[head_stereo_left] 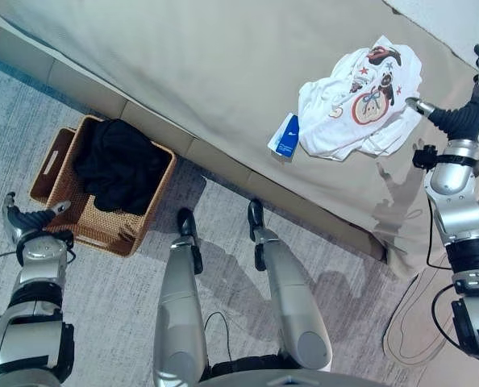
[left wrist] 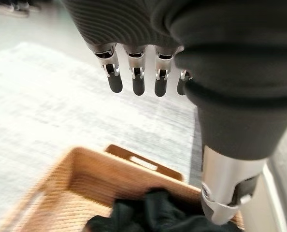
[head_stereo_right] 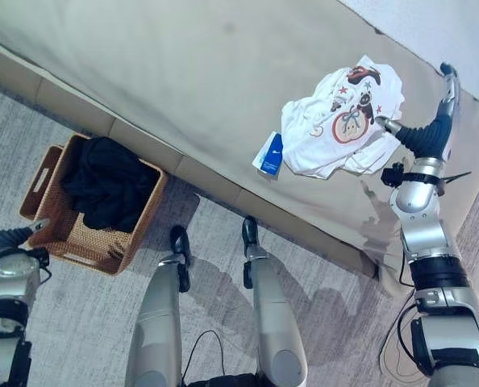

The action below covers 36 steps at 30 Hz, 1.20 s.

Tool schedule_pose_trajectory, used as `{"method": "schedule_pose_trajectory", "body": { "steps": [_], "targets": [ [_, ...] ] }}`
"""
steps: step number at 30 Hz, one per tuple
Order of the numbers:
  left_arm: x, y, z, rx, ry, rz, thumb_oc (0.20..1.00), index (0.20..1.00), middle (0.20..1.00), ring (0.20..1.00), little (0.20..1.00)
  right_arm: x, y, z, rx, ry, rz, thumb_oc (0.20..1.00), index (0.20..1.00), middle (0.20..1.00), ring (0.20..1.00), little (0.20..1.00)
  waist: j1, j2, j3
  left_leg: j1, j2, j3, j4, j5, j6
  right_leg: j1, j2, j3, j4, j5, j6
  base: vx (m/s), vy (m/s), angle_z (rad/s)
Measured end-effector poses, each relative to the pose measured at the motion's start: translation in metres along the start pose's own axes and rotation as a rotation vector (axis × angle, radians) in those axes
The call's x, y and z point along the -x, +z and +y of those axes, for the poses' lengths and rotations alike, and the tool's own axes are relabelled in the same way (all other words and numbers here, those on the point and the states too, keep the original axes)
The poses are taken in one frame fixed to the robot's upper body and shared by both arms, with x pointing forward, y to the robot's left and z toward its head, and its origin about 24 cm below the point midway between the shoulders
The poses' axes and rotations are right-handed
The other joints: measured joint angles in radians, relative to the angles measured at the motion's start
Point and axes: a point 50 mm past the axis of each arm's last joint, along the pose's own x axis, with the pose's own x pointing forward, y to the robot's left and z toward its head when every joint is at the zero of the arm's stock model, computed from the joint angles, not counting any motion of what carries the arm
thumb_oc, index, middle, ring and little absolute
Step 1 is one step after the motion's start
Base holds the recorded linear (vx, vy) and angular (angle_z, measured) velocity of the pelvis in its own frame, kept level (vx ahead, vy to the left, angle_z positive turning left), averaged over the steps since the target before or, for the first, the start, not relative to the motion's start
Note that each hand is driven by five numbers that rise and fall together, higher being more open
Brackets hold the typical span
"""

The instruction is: Pick up clothes into the bucket

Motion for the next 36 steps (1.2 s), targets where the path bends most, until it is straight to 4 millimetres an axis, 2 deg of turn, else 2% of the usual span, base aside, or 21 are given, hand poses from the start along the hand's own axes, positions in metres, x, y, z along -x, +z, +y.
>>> {"method": "schedule_pose_trajectory", "body": {
  "steps": [1,3,4,5,6,7,9,10,13,15,17,20,24,25,27,32,36],
  "targets": [
    [0.016,0.002,-0.020,0.008,-0.094,-0.065,1.000,1.000,1.000,1.000,1.000,-0.006,-0.014,-0.006,0.056,-0.009,0.064,1.000,1.000,1.000,1.000,1.000,0.017,0.012,0.000,0.019,-0.022,-0.021,-0.063,0.039,-0.012,0.003,-0.018,-0.019,-0.002,-0.005,-0.001,-0.01,-0.099,0.58],
    [0.031,-0.004,-0.041,-0.025,-0.201,-0.090,1.000,1.000,1.000,1.000,1.000,-0.011,-0.024,-0.012,0.094,-0.017,0.114,1.000,1.000,1.000,1.000,1.000,0.039,0.035,0.000,0.029,-0.034,-0.035,-0.106,0.067,-0.014,0.002,-0.038,-0.037,0.006,-0.017,-0.002,-0.01,-0.092,0.56],
    [0.044,-0.016,-0.054,-0.027,-0.268,-0.059,1.000,1.000,1.000,1.000,1.000,-0.016,-0.025,-0.009,0.112,-0.002,0.143,1.000,1.000,1.000,1.000,1.000,0.037,0.055,0.000,0.036,-0.044,-0.050,-0.135,0.084,-0.018,-0.003,-0.048,-0.054,0.016,-0.030,-0.006,-0.02,-0.142,0.50],
    [0.058,-0.028,-0.065,-0.009,-0.315,-0.018,1.000,1.000,1.000,1.000,1.000,-0.017,-0.026,-0.007,0.113,0.012,0.151,1.000,1.000,1.000,1.000,1.000,0.060,0.079,-0.001,0.038,-0.048,-0.063,-0.156,0.098,-0.020,-0.009,-0.050,-0.069,0.032,-0.037,-0.007,-0.04,-0.193,0.43],
    [0.065,-0.033,-0.070,0.013,-0.340,0.000,1.000,1.000,1.000,1.000,1.000,-0.018,-0.030,-0.005,0.133,0.027,0.170,1.000,1.000,1.000,1.000,1.000,0.066,0.091,0.000,0.044,-0.056,-0.077,-0.173,0.116,-0.029,-0.010,-0.056,-0.077,0.042,-0.042,-0.010,-0.03,-0.135,0.51],
    [0.080,-0.040,-0.084,0.031,-0.406,0.025,1.000,1.000,1.000,1.000,1.000,-0.020,-0.039,-0.004,0.179,0.059,0.230,1.000,1.000,1.000,1.000,1.000,0.060,0.119,-0.002,0.056,-0.066,-0.095,-0.208,0.135,-0.026,-0.012,-0.069,-0.093,0.062,-0.060,-0.010,-0.02,-0.122,0.53],
    [0.097,-0.045,-0.096,0.053,-0.480,0.032,1.000,1.000,1.000,1.000,1.000,-0.020,-0.045,-0.002,0.204,0.088,0.268,1.000,1.000,1.000,1.000,1.000,0.069,0.147,0.000,0.057,-0.076,-0.114,-0.239,0.150,-0.023,-0.028,-0.083,-0.112,0.091,-0.081,-0.016,-0.02,-0.095,0.45],
    [0.107,-0.045,-0.106,0.082,-0.534,0.044,1.000,1.000,1.000,1.000,1.000,-0.020,-0.052,0.001,0.252,0.124,0.308,1.000,1.000,1.000,1.000,1.000,0.089,0.154,-0.001,0.061,-0.079,-0.116,-0.267,0.170,-0.031,-0.049,-0.089,-0.111,0.110,-0.088,-0.025,-0.03,-0.110,0.23],
    [0.130,-0.043,-0.127,0.096,-0.673,0.032,1.000,1.000,1.000,1.000,1.000,-0.021,-0.064,0.001,0.323,0.159,0.405,1.000,1.000,1.000,1.000,1.000,0.107,0.188,-0.002,0.072,-0.082,-0.135,-0.313,0.209,-0.035,-0.071,-0.100,-0.124,0.161,-0.112,-0.034,-0.01,-0.082,0.18],
    [0.146,-0.032,-0.141,0.106,-0.786,-0.022,1.000,1.000,1.000,1.000,1.000,-0.028,-0.059,0.003,0.331,0.165,0.418,1.000,1.000,1.000,1.000,1.000,0.109,0.193,-0.001,0.072,-0.081,-0.137,-0.324,0.218,-0.039,-0.096,-0.105,-0.125,0.197,-0.129,-0.045,-0.01,-0.133,0.13],
    [0.159,-0.021,-0.153,0.149,-0.866,-0.048,1.000,1.000,1.000,1.000,1.000,-0.026,-0.062,0.003,0.344,0.180,0.439,1.000,1.000,1.000,1.000,1.000,0.113,0.202,-0.003,0.077,-0.086,-0.156,-0.326,0.228,-0.049,-0.102,-0.114,-0.134,0.243,-0.156,-0.053,0.00,-0.091,0.25],
    [0.168,-0.014,-0.160,0.181,-0.920,-0.067,1.000,1.000,1.000,1.000,1.000,-0.027,-0.060,0.005,0.338,0.192,0.432,1.000,1.000,1.000,1.000,1.000,0.106,0.207,-0.005,0.086,-0.096,-0.161,-0.326,0.225,-0.044,-0.122,-0.133,-0.134,0.304,-0.197,-0.067,0.01,0.002,0.20],
    [0.167,-0.014,-0.162,0.170,-0.925,-0.064,1.000,1.000,1.000,1.000,1.000,-0.030,-0.054,0.011,0.404,0.243,0.383,1.000,1.000,1.000,1.000,1.000,0.105,0.240,-0.012,0.083,-0.091,-0.156,-0.316,0.221,-0.048,-0.143,-0.126,-0.130,0.340,-0.211,-0.077,-0.01,-0.040,-0.03],
    [0.166,-0.015,-0.162,0.167,-0.927,-0.061,1.000,1.000,1.000,1.000,1.000,-0.031,-0.053,0.012,0.434,0.273,0.370,0.627,0.627,0.627,0.627,0.627,0.104,0.250,-0.017,0.082,-0.087,-0.155,-0.306,0.216,-0.055,-0.146,-0.123,-0.127,0.351,-0.218,-0.084,-0.02,-0.061,-0.01],
    [0.166,-0.015,-0.162,0.167,-0.933,-0.058,1.000,1.000,1.000,1.000,1.000,-0.034,-0.052,0.009,0.462,0.308,0.366,0.200,0.200,0.200,0.200,0.200,0.106,0.272,-0.032,0.071,-0.085,-0.158,-0.288,0.208,-0.064,-0.156,-0.119,-0.128,0.373,-0.229,-0.094,-0.02,-0.052,0.04],
    [0.166,-0.020,-0.162,0.157,-0.931,-0.030,1.000,1.000,1.000,1.000,1.000,-0.045,-0.042,0.005,0.461,0.309,0.345,0.200,0.200,0.200,0.200,0.200,0.101,0.301,-0.051,0.067,-0.081,-0.158,-0.246,0.200,-0.072,-0.159,-0.115,-0.129,0.406,-0.240,-0.106,-0.02,-0.005,0.00],
    [0.169,-0.022,-0.168,0.166,-0.933,-0.002,1.000,1.000,1.000,1.000,1.000,-0.047,-0.032,0.015,0.437,0.329,0.308,0.200,0.200,0.200,0.200,0.200,0.080,0.311,-0.057,0.062,-0.074,-0.156,-0.232,0.194,-0.079,-0.159,-0.106,-0.127,0.407,-0.239,-0.106,-0.05,-0.001,-0.04]
  ]
}}
